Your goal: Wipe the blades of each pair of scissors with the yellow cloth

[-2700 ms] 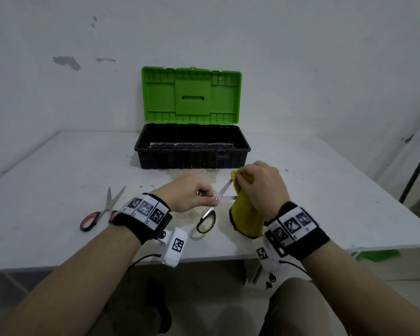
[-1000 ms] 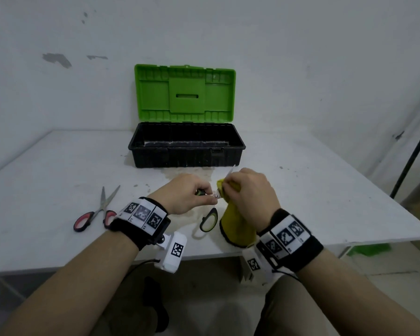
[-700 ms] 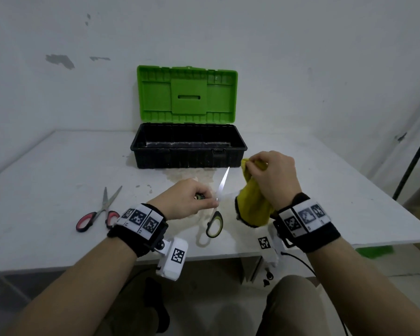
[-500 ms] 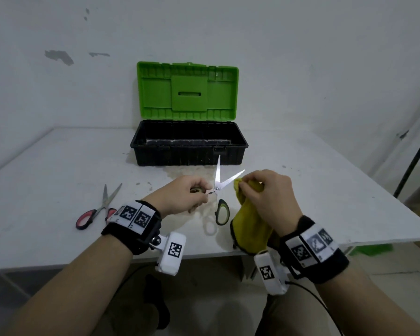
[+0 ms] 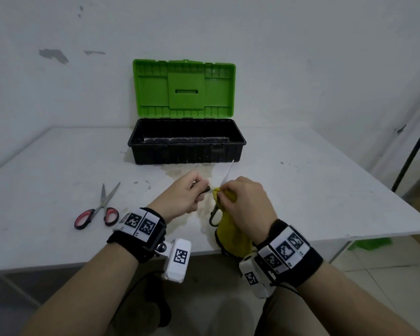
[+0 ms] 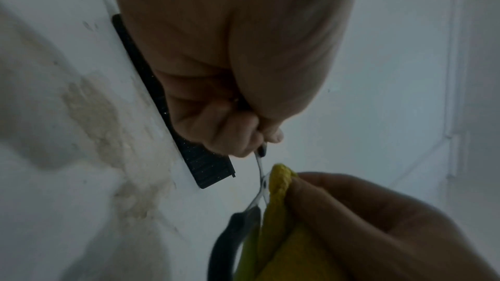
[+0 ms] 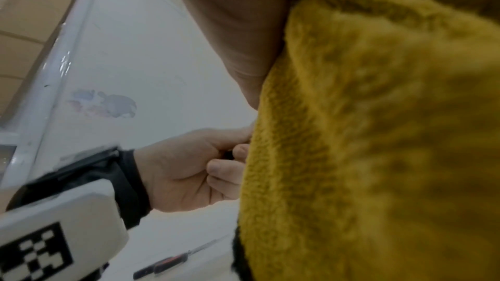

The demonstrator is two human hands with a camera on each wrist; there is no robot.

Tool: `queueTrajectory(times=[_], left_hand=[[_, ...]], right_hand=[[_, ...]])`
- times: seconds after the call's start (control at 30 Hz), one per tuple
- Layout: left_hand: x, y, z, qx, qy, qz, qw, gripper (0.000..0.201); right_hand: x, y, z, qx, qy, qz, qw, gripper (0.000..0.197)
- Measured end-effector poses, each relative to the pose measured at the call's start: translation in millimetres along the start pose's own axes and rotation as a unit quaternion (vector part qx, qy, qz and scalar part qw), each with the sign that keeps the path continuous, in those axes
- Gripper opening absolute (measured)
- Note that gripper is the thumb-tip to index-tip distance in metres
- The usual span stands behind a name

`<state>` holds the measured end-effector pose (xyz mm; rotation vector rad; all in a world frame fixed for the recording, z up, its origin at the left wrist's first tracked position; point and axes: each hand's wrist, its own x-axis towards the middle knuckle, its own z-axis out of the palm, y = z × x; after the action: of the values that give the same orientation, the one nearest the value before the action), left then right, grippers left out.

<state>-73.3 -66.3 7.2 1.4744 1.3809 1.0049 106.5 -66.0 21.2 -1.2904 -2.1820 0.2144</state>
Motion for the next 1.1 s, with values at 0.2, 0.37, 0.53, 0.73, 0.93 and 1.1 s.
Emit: queueTrajectory(times=[0.2, 0.37, 0.53, 0.73, 0.93, 1.1], left_hand=[[1.5, -1.9, 3.1, 0.061, 0.008, 0.042, 0.997, 0.024], [0.2, -4.5, 3.0, 0.078, 0.018, 0.038, 0.996, 0.025], [1.4, -3.7, 10.3, 0.048, -0.003, 0.038, 0.998, 0.025], [-2.4, -5.7, 0.6, 0.008, 0.011, 0.022, 1.0, 0.022], [0.4, -2.2, 2.3, -0.038, -0.002, 0.012, 0.999, 0.021], [2.2, -3.8, 6.4, -0.072, 0.017, 0.004, 0.997, 0.022]], right_hand=[[3.8, -5.1, 6.9, 0.0, -0.009, 0.024, 1.0, 0.024], [5.4, 2.0, 0.9, -0.013, 0.024, 0.066, 0.997, 0.023], [0.2, -7.1, 3.8, -0.004, 0.007, 0.019, 1.0, 0.022], [-0.8, 9.9, -7.6, -0.008, -0.004, 0.059, 0.998, 0.02], [2.6, 2.9, -14.0, 0.0, 0.039, 0.027, 0.999, 0.019], [-6.0, 0.1, 0.4, 0.001, -0.008, 0.02, 1.0, 0.02]])
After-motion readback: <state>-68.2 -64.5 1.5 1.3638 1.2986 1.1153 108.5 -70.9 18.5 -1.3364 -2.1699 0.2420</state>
